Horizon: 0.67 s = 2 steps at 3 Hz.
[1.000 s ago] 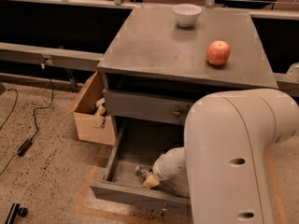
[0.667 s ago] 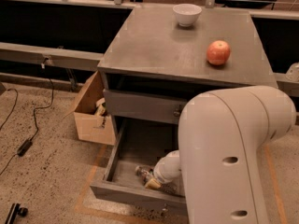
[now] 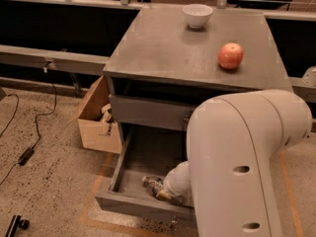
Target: Pick water bottle from middle drawer and place on counter
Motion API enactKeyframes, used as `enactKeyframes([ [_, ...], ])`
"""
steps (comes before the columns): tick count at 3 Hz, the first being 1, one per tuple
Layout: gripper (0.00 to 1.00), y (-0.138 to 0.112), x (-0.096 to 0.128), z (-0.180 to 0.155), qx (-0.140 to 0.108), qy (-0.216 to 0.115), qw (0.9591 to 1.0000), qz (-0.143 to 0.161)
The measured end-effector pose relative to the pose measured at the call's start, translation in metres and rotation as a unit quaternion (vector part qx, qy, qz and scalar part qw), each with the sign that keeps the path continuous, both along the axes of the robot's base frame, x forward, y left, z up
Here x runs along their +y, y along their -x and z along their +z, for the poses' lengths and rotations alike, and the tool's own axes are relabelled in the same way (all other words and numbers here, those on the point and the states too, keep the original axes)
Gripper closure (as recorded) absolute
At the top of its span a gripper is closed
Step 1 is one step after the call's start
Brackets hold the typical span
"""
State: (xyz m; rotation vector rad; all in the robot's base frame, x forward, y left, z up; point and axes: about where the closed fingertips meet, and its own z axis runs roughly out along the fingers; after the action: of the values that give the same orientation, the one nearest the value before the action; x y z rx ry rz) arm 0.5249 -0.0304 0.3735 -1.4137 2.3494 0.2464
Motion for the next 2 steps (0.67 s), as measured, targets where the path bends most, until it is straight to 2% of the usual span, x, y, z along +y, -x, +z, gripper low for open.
enactKeyframes([
  [1,0.83,-0.012,-0.001,0.032,-0.032,-0.026,0.9991,-0.014],
  [2,1.00,-0.012,-0.015,0.090,-0.070,-0.035,0.9968,-0.013],
])
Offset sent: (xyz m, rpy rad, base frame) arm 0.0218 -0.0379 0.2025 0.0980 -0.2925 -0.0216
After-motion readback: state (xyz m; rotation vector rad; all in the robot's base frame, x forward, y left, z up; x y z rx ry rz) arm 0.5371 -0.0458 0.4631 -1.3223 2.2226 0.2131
